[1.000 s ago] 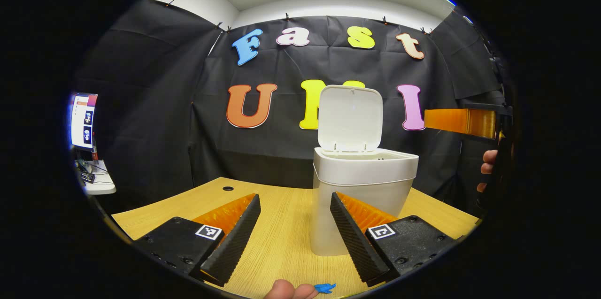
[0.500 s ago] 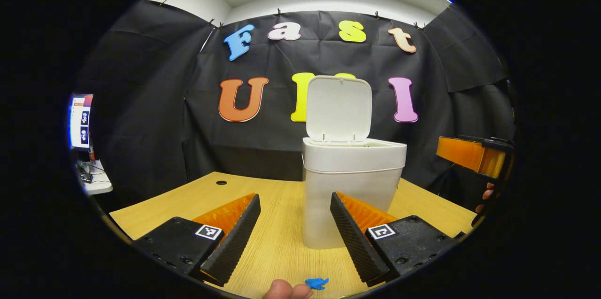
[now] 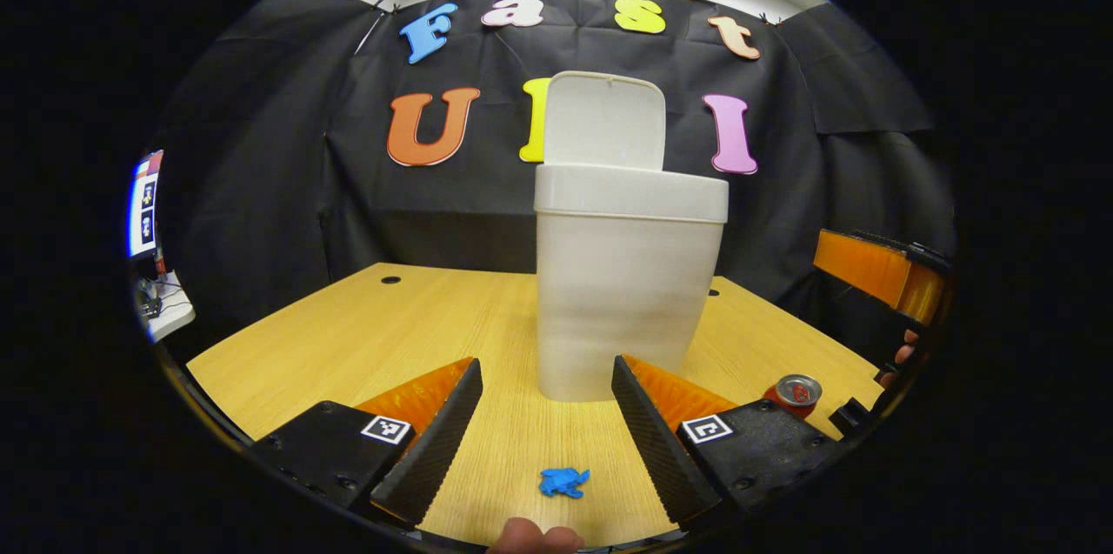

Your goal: Press the lid of the desktop garbage bin to open it, pick up the crumpled paper on the desktop and throw it into the bin, then pick up the pop can on the desktop and drop it into the bin, and finally close the garbage bin lid.

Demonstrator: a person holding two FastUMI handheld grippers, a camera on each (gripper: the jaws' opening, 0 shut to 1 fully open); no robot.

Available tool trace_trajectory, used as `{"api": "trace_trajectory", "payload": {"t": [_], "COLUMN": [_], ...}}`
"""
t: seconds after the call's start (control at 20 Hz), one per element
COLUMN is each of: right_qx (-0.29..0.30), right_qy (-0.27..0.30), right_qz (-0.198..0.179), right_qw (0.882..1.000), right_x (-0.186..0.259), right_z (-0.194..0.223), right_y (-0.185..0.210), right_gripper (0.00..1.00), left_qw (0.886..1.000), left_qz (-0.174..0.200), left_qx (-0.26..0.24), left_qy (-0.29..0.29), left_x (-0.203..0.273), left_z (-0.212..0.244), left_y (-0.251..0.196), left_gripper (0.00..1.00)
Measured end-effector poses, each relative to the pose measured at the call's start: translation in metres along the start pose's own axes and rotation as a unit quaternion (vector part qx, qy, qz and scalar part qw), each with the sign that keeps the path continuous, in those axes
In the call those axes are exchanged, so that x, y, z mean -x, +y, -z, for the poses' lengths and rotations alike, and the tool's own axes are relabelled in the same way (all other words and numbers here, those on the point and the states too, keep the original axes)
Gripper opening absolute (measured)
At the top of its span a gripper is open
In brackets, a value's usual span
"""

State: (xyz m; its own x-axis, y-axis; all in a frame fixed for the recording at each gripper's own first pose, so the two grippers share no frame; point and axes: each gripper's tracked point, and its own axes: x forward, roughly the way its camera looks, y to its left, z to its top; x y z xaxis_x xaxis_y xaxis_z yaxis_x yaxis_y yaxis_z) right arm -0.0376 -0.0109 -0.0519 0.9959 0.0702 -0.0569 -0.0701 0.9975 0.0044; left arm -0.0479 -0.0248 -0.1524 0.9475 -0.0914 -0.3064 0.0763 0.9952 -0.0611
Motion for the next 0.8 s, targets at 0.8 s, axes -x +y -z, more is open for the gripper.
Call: {"api": "trace_trajectory", "payload": {"t": [0.8], "right_qx": [-0.014], "right_qy": [0.008], "right_qz": [0.012], "right_qw": [1.000], "right_x": [0.023], "right_z": [0.035], "right_y": [-0.020], "right_gripper": [0.97], "left_qw": [0.986], "left_qz": [-0.017], "left_qx": [-0.001], "left_qy": [0.167], "left_x": [-0.006], "left_z": [0.130], "left_y": [-0.002], "left_gripper": [0.98]}}
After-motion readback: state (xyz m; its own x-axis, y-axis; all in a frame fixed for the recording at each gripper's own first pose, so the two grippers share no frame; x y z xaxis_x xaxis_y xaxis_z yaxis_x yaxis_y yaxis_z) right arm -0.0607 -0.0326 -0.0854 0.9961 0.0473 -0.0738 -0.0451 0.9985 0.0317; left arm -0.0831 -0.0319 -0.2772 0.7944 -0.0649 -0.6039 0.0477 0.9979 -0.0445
